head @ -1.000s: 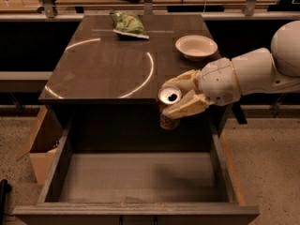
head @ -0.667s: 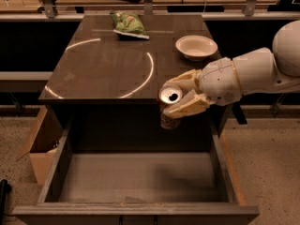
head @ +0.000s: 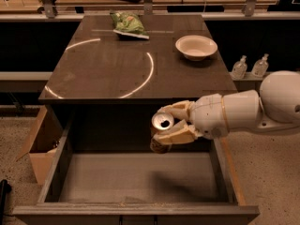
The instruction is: Place orange can into top drawer
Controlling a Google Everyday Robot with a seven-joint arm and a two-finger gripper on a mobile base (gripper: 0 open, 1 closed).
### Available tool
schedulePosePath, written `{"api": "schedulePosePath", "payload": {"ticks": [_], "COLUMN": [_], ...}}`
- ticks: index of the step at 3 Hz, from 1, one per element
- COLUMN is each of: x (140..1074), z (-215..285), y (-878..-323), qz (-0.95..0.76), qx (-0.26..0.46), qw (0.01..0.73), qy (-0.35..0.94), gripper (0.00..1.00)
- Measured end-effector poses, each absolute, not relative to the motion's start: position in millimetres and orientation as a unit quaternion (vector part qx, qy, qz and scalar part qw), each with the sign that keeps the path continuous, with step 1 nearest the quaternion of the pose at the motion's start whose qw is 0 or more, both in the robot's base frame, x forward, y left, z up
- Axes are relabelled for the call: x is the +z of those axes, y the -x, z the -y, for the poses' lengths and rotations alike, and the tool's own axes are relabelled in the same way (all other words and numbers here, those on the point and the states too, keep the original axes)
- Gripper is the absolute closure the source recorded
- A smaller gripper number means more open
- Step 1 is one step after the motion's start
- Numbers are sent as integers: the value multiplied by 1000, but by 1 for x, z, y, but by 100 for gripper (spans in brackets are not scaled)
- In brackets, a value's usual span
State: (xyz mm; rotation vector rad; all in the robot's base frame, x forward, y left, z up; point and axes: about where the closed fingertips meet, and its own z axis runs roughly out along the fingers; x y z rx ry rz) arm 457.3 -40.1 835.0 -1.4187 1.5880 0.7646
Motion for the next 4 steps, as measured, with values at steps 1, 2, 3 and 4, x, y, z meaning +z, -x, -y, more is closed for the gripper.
{"api": "schedulePosePath", "payload": {"ticks": [1, 2, 3, 4], "x": [799, 762, 732, 711], "z": [24, 10, 1, -6], "y": [-448, -455, -464, -473], "qz": [-644, -649, -652, -654], "qx": [319, 322, 320, 313], "qw": [436, 441, 439, 436], "qy": [541, 530, 529, 533], "gripper": [100, 100, 100, 100]}}
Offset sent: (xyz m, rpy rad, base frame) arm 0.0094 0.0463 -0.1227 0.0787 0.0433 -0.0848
